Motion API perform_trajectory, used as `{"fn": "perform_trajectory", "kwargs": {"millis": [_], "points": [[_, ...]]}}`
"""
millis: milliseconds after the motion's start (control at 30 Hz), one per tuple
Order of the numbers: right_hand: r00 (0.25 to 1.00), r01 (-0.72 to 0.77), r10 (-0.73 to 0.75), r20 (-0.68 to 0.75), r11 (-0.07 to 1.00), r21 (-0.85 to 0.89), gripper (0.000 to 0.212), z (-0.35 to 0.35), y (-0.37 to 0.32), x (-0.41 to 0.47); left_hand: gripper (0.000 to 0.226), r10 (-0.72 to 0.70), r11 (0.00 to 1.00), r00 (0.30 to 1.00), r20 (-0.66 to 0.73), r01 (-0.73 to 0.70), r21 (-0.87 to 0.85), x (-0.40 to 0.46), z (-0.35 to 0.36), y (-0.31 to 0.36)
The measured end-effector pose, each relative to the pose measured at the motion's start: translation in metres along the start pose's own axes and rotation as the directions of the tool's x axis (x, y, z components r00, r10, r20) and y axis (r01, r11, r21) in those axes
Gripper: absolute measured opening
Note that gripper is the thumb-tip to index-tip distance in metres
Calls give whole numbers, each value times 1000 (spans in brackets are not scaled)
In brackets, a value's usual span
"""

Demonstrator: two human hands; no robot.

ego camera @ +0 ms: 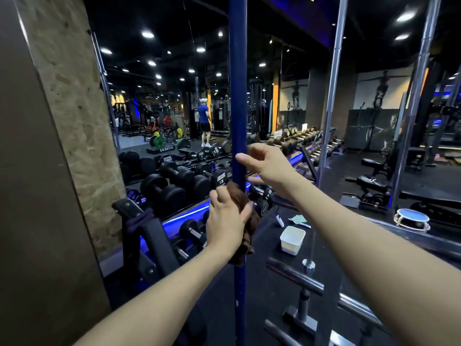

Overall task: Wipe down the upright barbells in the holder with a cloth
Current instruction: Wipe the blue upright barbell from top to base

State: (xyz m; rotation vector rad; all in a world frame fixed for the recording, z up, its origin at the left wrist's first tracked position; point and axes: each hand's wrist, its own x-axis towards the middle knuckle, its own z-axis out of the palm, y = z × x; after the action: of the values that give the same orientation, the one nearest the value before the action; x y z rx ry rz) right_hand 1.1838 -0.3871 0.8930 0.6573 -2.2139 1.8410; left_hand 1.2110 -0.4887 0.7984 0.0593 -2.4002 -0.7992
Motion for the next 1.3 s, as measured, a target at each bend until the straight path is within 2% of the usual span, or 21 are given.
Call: {"fn": "perform_trajectory", "kwargs": {"millis": [133, 233, 333, 433, 467, 500, 567, 667, 733, 833, 967, 1067, 1100, 1167, 1233, 1300], "points": [[999, 10, -10, -44, 1000, 0, 12, 6, 3, 1, 54, -73, 997, 988, 133, 67, 49, -7, 11, -13], [997, 10, -14, -81, 999, -40, 25, 7, 2, 2, 54, -79, 997, 980, 185, 77, 18, -1, 7, -15], [993, 52, -62, -97, 993, -104, 27, 6, 5, 4, 53, 23, 994, 998, 56, -17, -107, 23, -9, 1], [983, 113, -143, -119, 967, -229, 23, 4, 10, 5, 51, 58, 993, 997, -58, -64, -99, 37, -16, 18], [984, 108, -136, -112, 969, -222, 23, 5, 11, 4, 51, 62, 994, 996, -64, -67, -83, 34, -12, 16], [988, 92, -114, -104, 978, -189, 24, 5, 12, 3, 51, 54, 996, 998, -41, -57, -71, 26, -6, 11], [994, 62, -73, -86, 991, -120, 24, 6, 13, 2, 53, -14, 998, 995, 95, 19, -55, 4, 12, -11], [995, 50, -56, -86, 997, -66, 20, 8, 15, 0, 59, -143, 990, 924, 354, 140, 34, -25, 38, -44], [994, 59, -63, -84, 997, -45, 11, 9, 15, -1, 61, -195, 981, 893, 405, 186, 61, -34, 45, -54], [996, 57, -59, -73, 998, -33, 4, 10, 17, -3, 60, -172, 982, 921, 350, 188, -14, -25, 40, -45], [994, 72, -76, -75, 996, -46, 3, 12, 20, -4, 46, -4, 969, 996, 88, 26, -246, 14, 10, -14], [992, 93, -98, -74, 994, -57, 5, 12, 25, -5, 50, 45, 974, 999, 0, -44, -222, 14, 8, -11], [993, 88, -93, -71, 994, -64, 6, 12, 27, -6, 53, 30, 985, 999, 19, -26, -173, 8, 14, -16], [997, 53, -56, -54, 997, -54, 4, 14, 35, -8, 58, -49, 995, 988, 144, 61, -83, -9, 29, -33], [998, 25, -27, -60, 999, -24, 10, 16, 41, -11, 64, -135, 989, 942, 307, 147, -18, -22, 41, -48], [998, 16, -17, -68, 1000, -18, 14, 16, 43, -12, 65, -183, 983, 892, 414, 179, 48, -29, 45, -57]]}}
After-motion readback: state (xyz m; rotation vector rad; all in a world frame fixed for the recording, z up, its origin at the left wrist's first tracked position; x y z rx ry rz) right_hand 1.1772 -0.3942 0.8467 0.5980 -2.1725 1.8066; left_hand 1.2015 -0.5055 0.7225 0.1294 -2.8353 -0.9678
